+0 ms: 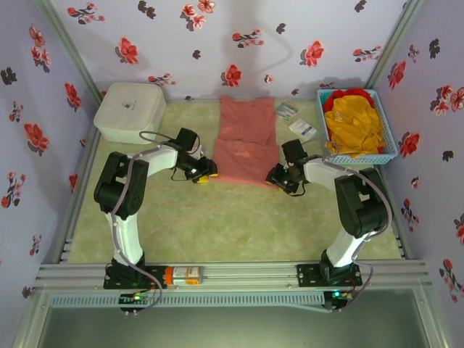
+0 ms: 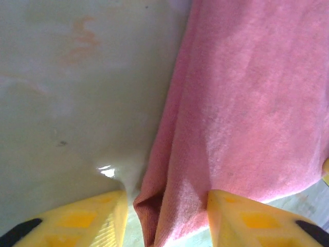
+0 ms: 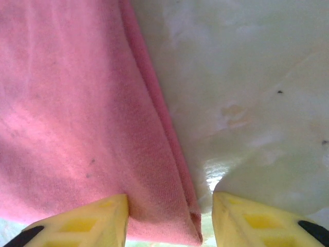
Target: Fold and stack the t-shirts
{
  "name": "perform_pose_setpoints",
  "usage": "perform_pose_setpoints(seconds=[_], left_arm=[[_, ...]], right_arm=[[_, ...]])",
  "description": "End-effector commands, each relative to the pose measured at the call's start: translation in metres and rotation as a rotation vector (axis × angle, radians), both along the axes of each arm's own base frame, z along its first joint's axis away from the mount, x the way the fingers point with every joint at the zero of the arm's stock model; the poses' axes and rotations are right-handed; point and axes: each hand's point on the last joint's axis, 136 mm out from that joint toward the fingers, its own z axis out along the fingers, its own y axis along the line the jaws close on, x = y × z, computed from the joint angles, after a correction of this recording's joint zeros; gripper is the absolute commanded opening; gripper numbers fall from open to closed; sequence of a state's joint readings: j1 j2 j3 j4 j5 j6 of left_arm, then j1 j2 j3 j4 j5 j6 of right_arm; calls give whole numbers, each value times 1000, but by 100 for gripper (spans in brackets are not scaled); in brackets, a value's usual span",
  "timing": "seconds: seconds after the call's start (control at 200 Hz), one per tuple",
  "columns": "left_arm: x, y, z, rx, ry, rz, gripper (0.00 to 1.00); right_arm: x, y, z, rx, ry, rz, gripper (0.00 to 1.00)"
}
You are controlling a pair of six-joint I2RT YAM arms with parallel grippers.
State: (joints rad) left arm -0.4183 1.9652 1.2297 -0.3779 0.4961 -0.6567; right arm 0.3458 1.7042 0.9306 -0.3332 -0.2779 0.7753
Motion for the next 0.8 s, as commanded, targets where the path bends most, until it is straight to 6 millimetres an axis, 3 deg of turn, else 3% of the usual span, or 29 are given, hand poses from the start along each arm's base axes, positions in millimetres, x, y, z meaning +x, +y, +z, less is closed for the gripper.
perform_pose_setpoints(seconds=[0.0, 0.665, 0.795], left_arm=[[3, -17, -9, -28, 9, -14, 37], [5, -17, -8, 0, 15, 12, 0], [3, -16, -3, 5, 8, 7, 0]], right_arm=[[8, 28, -6, 82, -25, 32, 40], [10, 28, -3, 62, -32, 48, 8], [7, 25, 2, 51, -34, 56, 0]])
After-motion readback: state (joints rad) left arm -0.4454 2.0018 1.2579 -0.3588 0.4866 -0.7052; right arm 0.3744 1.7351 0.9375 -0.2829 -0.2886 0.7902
